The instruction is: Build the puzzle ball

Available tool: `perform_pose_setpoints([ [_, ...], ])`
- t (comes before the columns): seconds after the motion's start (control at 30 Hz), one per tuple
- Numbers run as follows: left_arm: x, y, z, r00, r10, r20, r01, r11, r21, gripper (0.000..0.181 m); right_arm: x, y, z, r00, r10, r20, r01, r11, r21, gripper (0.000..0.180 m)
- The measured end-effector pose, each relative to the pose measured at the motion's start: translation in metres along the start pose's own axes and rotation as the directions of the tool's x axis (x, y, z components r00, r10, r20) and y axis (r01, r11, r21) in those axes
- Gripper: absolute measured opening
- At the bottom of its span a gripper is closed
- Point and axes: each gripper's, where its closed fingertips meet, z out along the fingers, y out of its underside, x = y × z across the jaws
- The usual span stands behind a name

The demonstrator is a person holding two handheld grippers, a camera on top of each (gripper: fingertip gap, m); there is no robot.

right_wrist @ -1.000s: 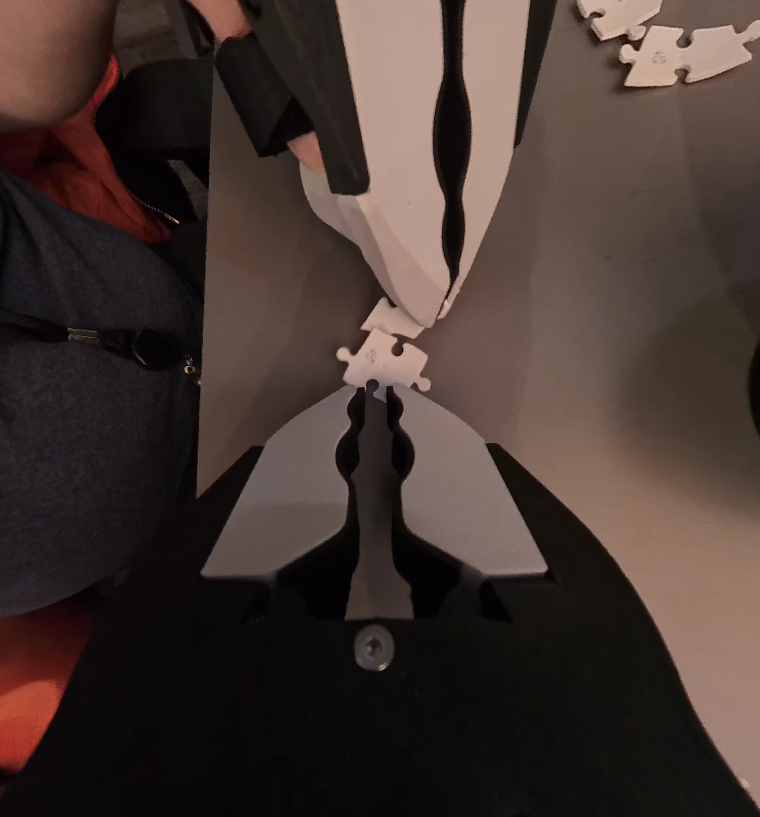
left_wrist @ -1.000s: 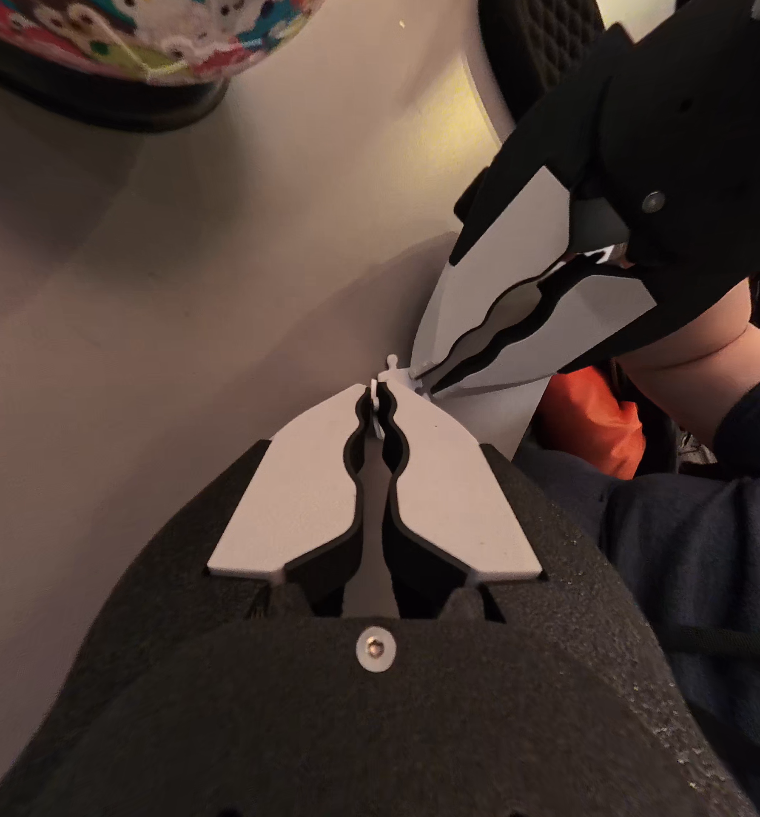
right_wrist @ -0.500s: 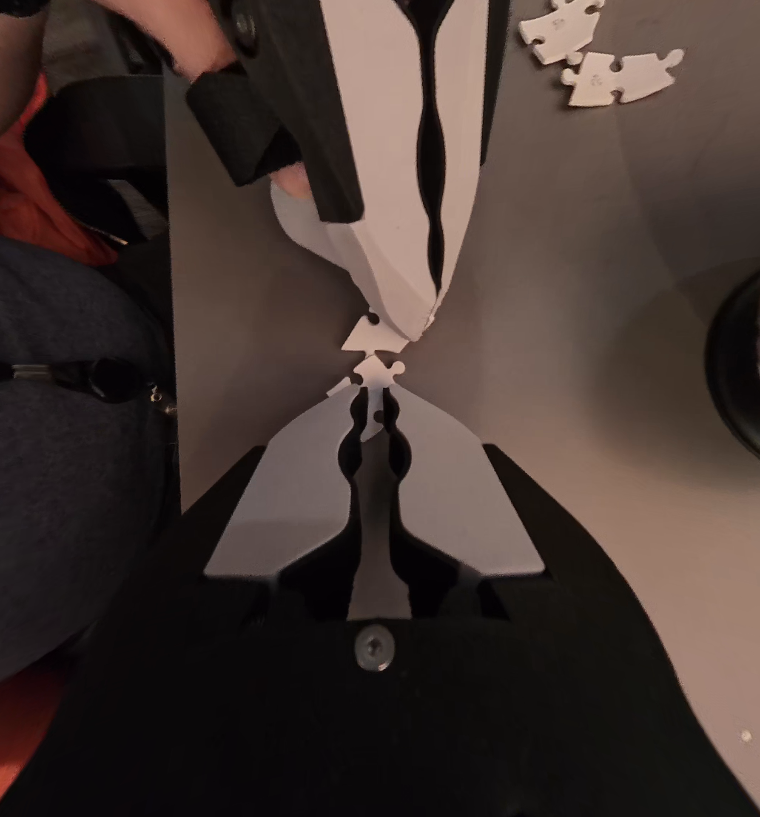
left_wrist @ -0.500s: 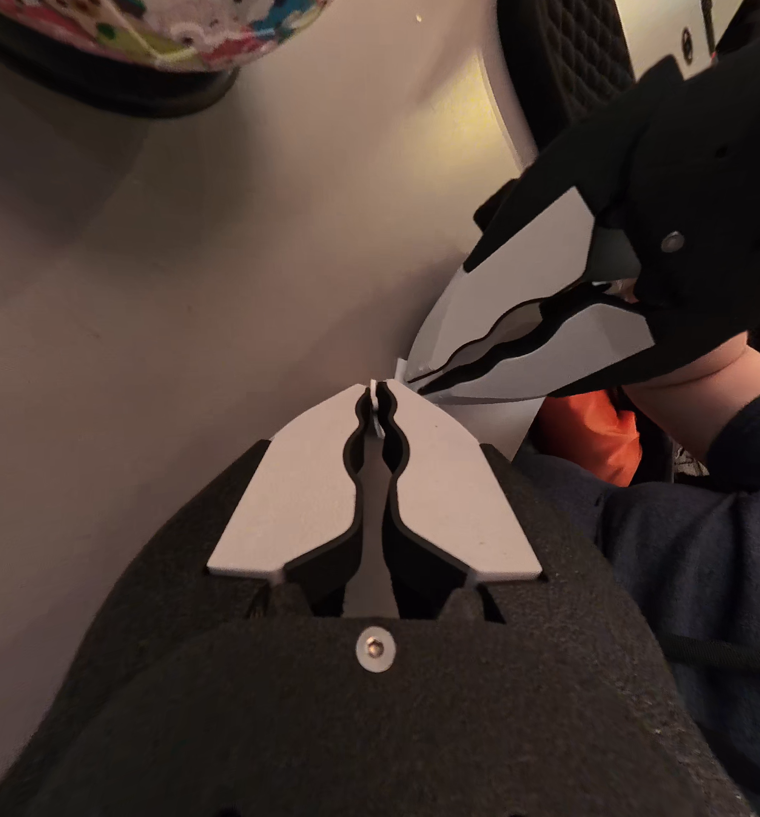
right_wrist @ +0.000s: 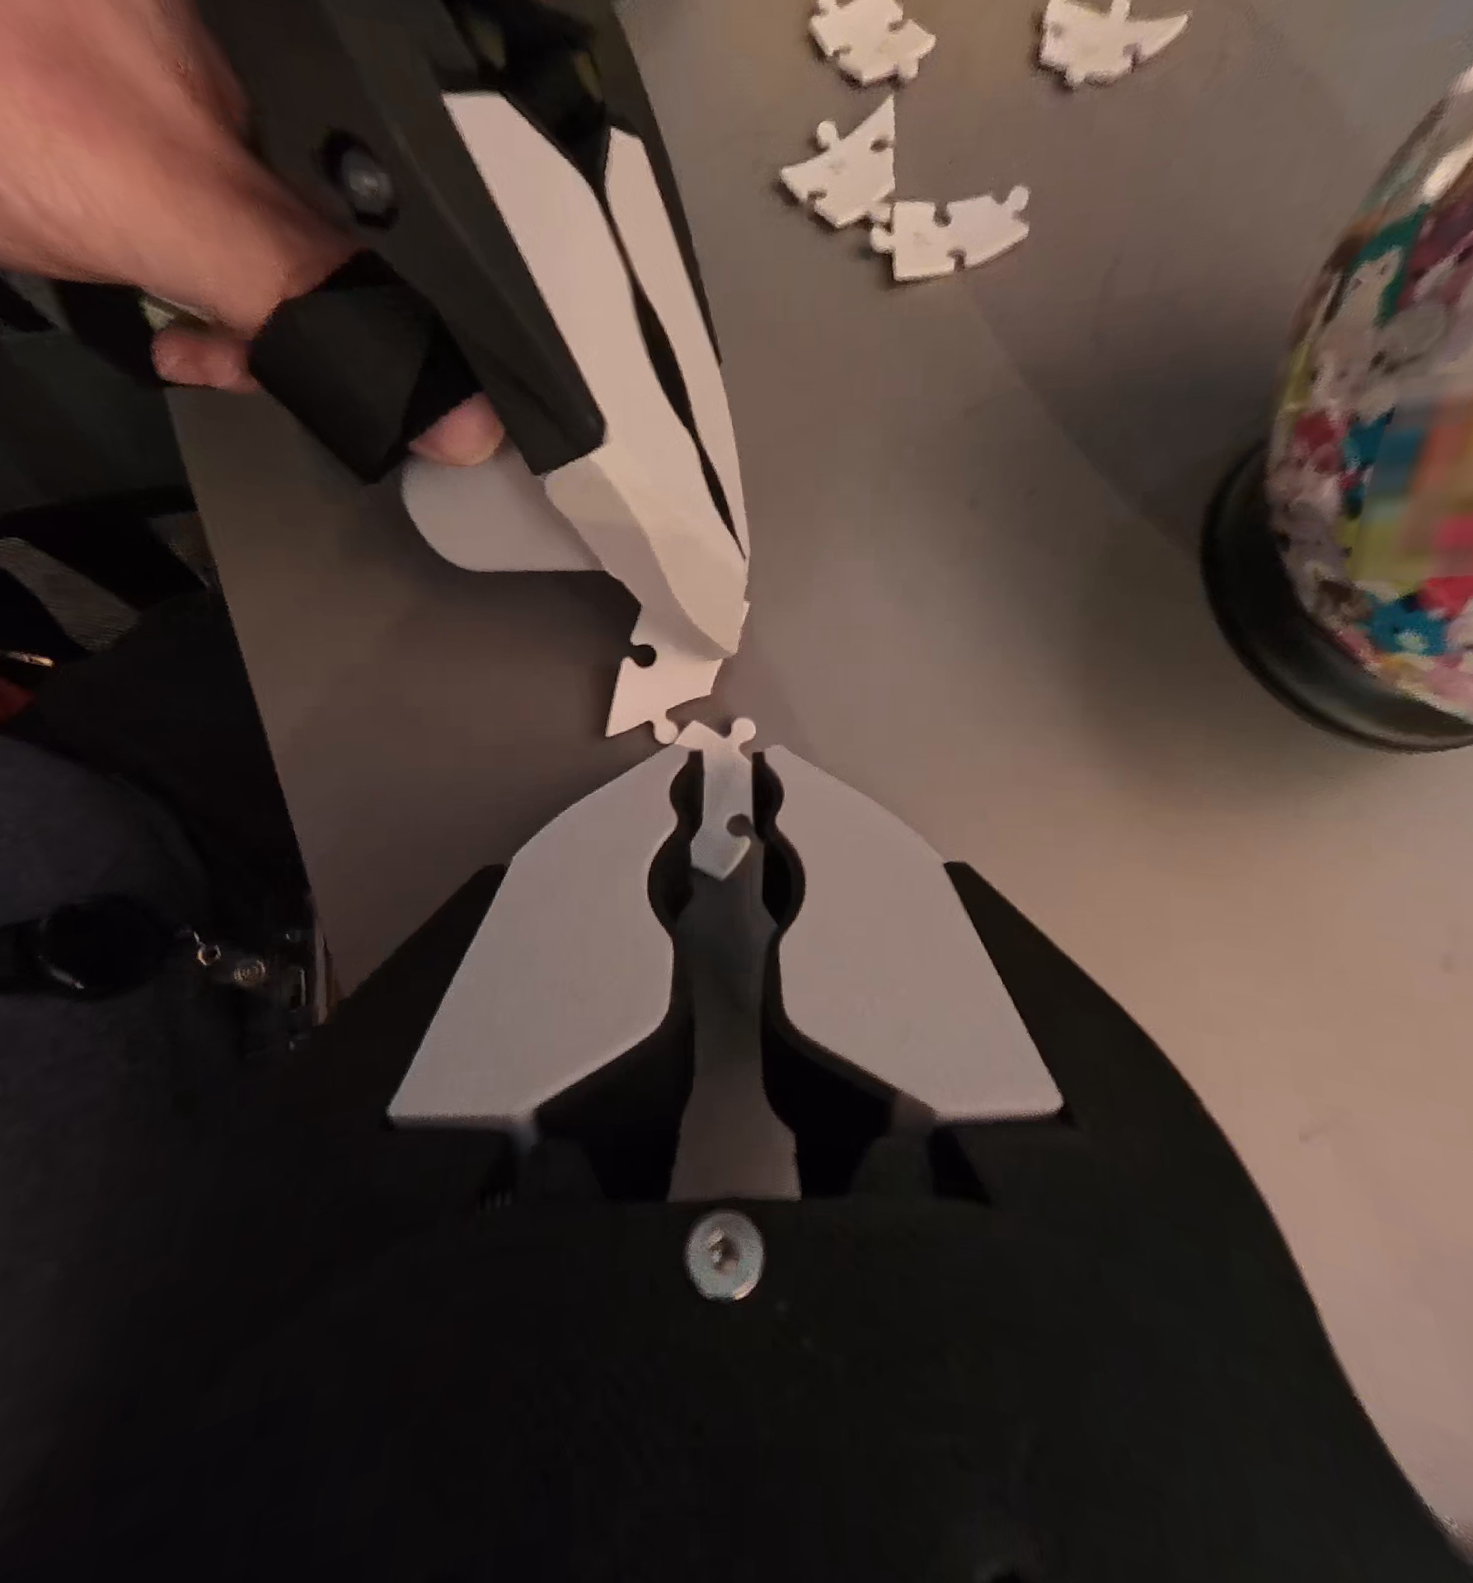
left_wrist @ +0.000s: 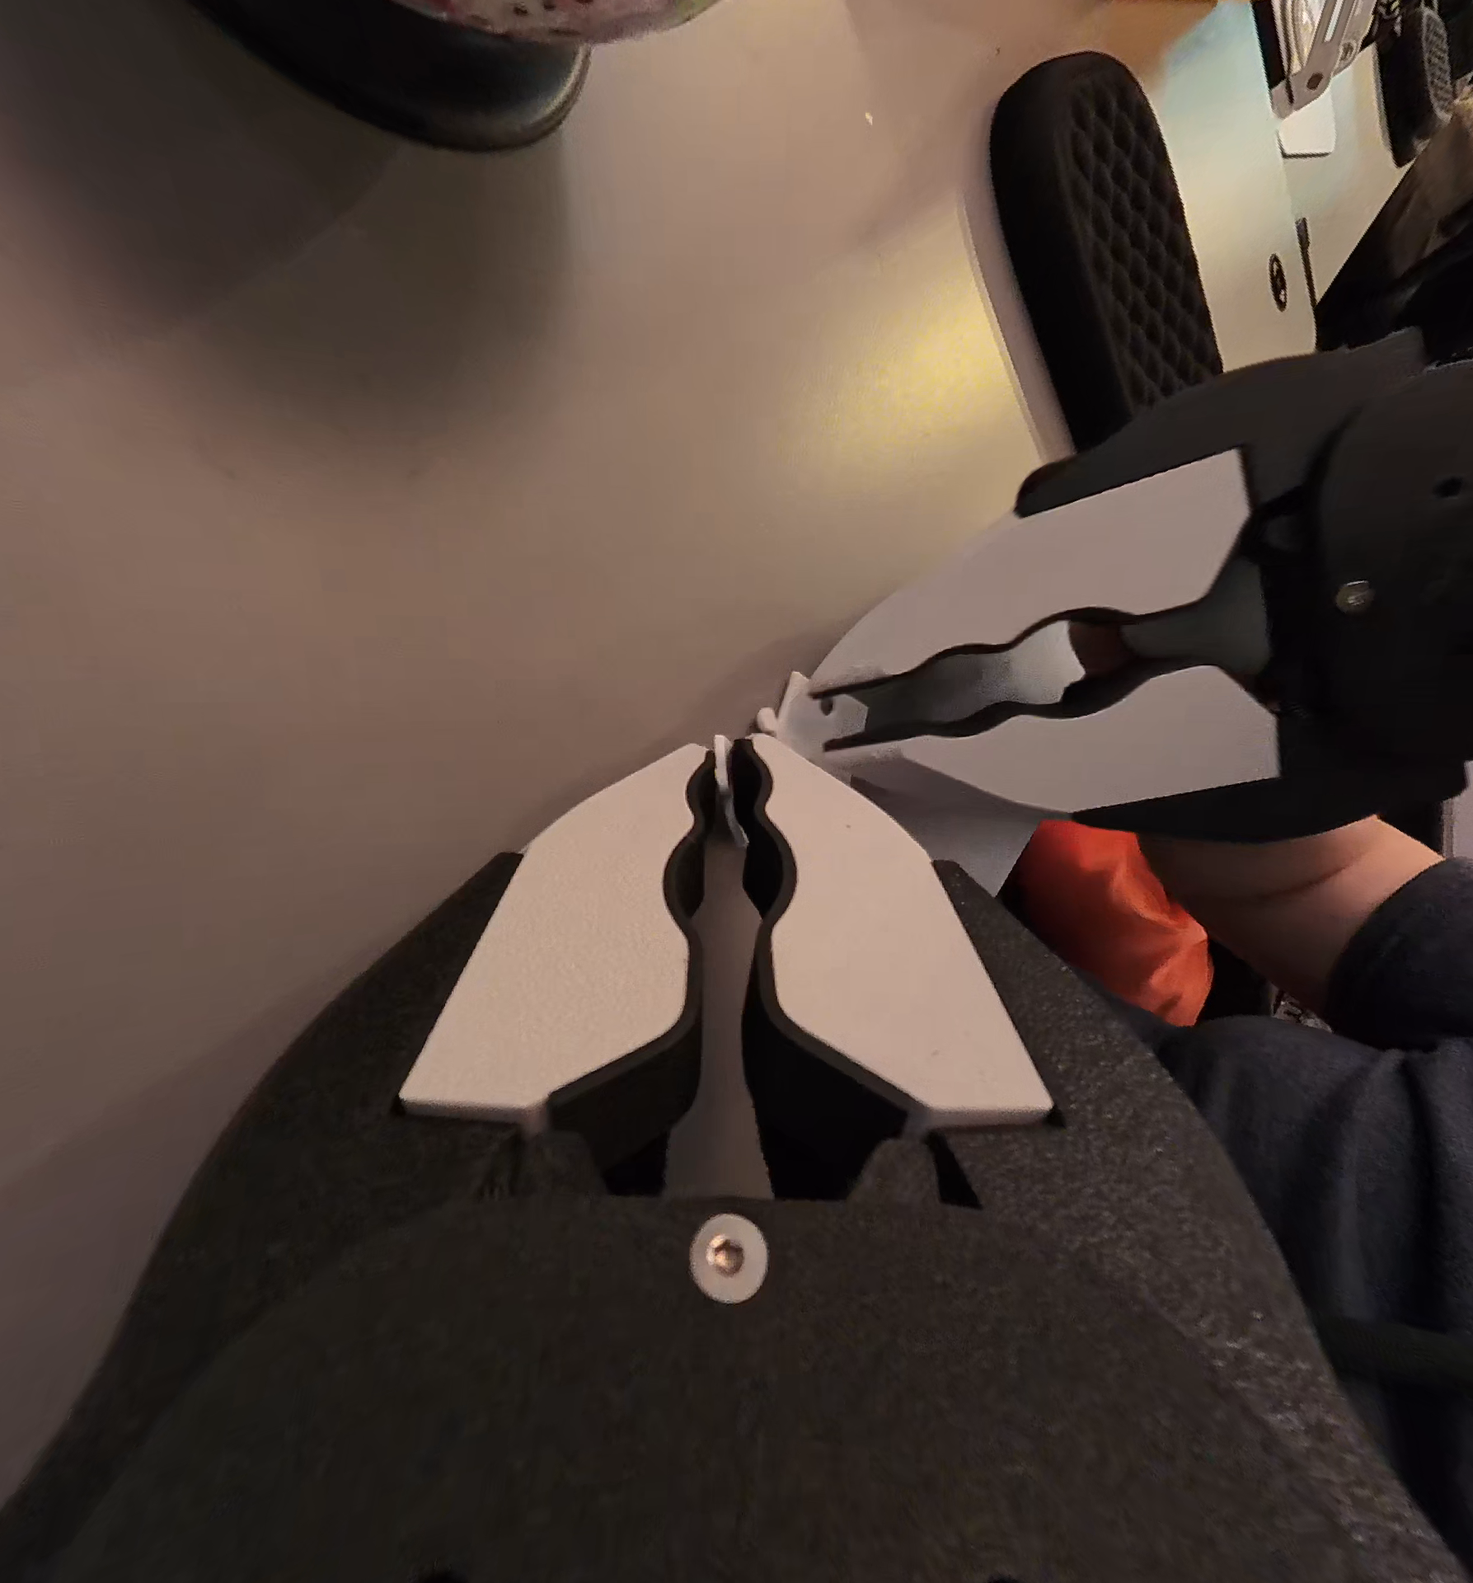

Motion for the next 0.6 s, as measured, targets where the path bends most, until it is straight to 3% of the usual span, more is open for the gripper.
perform_pose_setpoints([
  [0.17,0.0,0.0,0.0,1.0,0.015,0.013,-0.015,1.0,0.003,0.004,-0.001,0.011,-0.015,0.994,-0.082,0.071,0.088,0.993,-0.078,0.007],
  [0.3,0.002,-0.003,0.003,1.0,0.023,0.016,-0.023,1.0,-0.004,0.004,-0.002,0.016,-0.01,0.988,-0.05,0.146,0.063,0.994,-0.087,0.007],
  [0.6,0.006,-0.006,0.01,0.999,0.043,0.016,-0.043,0.999,-0.01,0.004,-0.006,0.014,-0.003,0.983,-0.103,0.149,0.118,0.988,-0.099,0.005],
])
